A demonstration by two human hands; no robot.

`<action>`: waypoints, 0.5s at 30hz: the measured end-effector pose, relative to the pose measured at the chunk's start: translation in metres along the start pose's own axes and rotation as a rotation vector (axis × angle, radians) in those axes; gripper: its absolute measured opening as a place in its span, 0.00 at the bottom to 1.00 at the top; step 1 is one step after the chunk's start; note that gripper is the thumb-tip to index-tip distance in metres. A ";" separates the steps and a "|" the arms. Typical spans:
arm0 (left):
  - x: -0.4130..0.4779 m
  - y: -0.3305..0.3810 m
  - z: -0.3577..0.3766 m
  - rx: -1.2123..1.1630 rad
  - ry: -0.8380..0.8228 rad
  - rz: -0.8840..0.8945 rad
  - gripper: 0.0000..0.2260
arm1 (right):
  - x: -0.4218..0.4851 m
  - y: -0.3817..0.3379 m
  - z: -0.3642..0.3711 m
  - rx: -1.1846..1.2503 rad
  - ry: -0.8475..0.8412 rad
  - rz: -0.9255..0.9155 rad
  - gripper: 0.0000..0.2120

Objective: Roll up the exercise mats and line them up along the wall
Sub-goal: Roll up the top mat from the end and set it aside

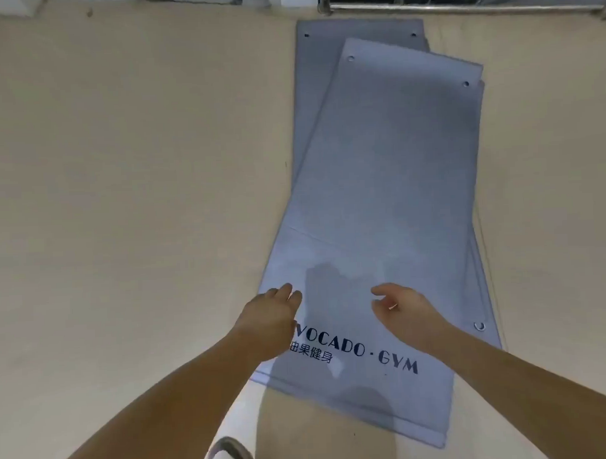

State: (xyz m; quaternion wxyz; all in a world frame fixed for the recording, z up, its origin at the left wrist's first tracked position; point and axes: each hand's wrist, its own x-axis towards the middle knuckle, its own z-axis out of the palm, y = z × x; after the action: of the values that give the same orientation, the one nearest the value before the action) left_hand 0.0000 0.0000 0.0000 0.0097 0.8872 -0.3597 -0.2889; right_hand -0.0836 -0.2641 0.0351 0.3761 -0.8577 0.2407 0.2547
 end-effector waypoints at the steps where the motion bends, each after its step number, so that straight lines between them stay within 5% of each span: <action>1: 0.015 -0.002 0.020 0.039 -0.020 0.040 0.24 | 0.010 0.021 0.017 -0.079 -0.045 -0.045 0.18; 6: 0.089 -0.029 0.121 0.189 -0.099 0.168 0.27 | 0.075 0.107 0.075 -0.699 -0.339 -0.231 0.26; 15: 0.112 -0.029 0.250 0.207 -0.075 0.342 0.33 | 0.090 0.173 0.163 -0.566 -0.131 -0.242 0.26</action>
State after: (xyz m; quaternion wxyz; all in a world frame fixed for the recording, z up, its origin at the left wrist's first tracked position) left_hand -0.0477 -0.0025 -0.2716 -0.0463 0.7980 -0.5330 -0.2774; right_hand -0.1618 -0.2632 -0.2065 0.1649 -0.9325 0.0316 0.3198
